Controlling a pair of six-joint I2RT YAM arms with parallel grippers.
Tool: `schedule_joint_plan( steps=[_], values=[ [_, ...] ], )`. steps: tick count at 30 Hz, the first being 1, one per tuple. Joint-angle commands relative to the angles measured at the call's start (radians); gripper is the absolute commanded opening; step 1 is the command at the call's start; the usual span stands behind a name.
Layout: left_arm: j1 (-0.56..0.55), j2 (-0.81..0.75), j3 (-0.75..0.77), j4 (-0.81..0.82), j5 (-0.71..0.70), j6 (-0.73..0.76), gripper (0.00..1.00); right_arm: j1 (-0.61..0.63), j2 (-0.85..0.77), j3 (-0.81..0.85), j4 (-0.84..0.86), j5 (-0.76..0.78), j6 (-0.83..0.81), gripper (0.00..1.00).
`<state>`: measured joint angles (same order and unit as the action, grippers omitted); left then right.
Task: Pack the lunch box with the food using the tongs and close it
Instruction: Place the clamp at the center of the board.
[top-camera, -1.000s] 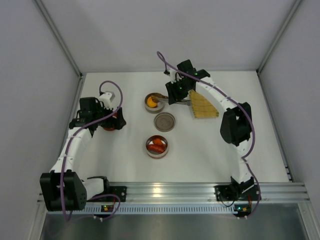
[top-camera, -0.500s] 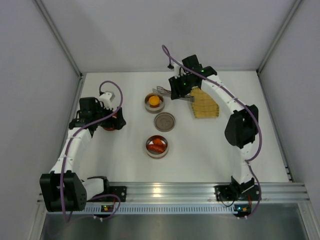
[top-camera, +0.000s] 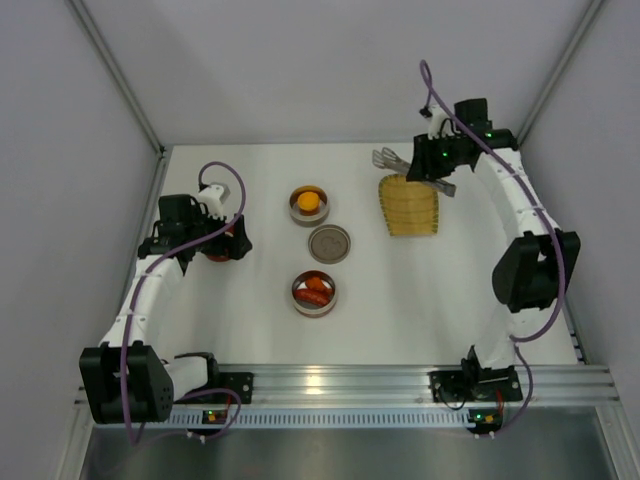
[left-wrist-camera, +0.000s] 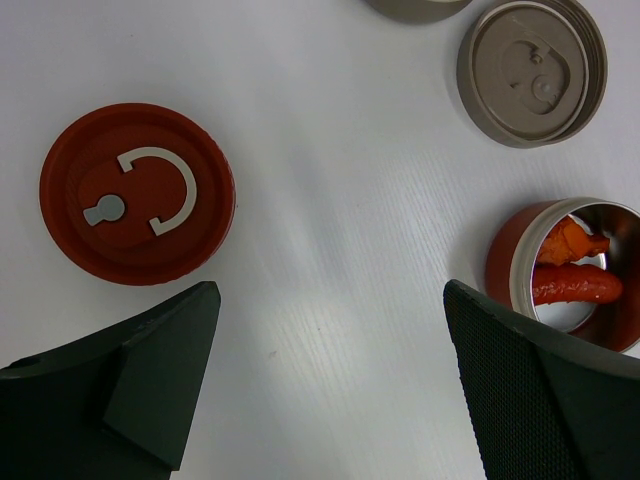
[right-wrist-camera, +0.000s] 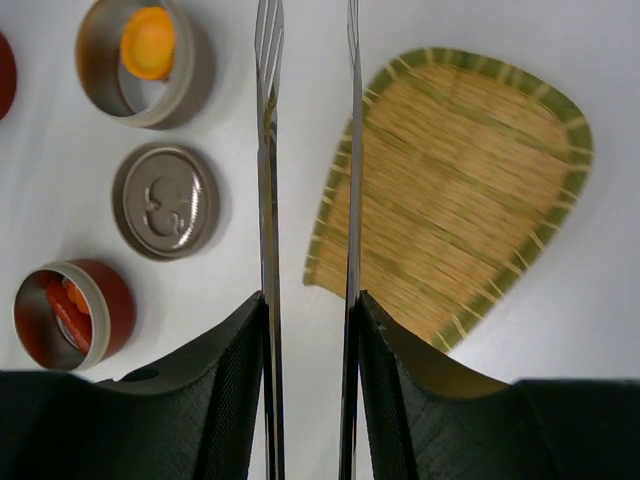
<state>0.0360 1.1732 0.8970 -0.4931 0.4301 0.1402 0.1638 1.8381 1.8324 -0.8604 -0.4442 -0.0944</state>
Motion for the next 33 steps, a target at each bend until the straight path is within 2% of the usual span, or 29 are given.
schedule_joint_plan(
  steps=[1, 10, 16, 22, 33],
  values=[
    [0.004, -0.032, 0.017, 0.008, 0.022, 0.007, 0.98, -0.123, -0.094, -0.062, 0.004, -0.048, -0.047, 0.38],
    [0.004, -0.029, 0.019, 0.01, 0.029, 0.004, 0.98, -0.429, -0.139, -0.156, -0.054, -0.099, -0.182, 0.38],
    [0.005, -0.024, 0.022, 0.013, 0.027, 0.006, 0.98, -0.55, -0.112, -0.193, -0.058, -0.11, -0.249, 0.38],
    [0.004, -0.021, 0.023, 0.011, 0.021, 0.007, 0.98, -0.61, -0.093, -0.226, -0.017, -0.099, -0.278, 0.38],
    [0.004, -0.024, 0.028, 0.004, 0.007, 0.013, 0.99, -0.613, -0.069, -0.383, 0.178, 0.025, -0.334, 0.38]
  ],
)
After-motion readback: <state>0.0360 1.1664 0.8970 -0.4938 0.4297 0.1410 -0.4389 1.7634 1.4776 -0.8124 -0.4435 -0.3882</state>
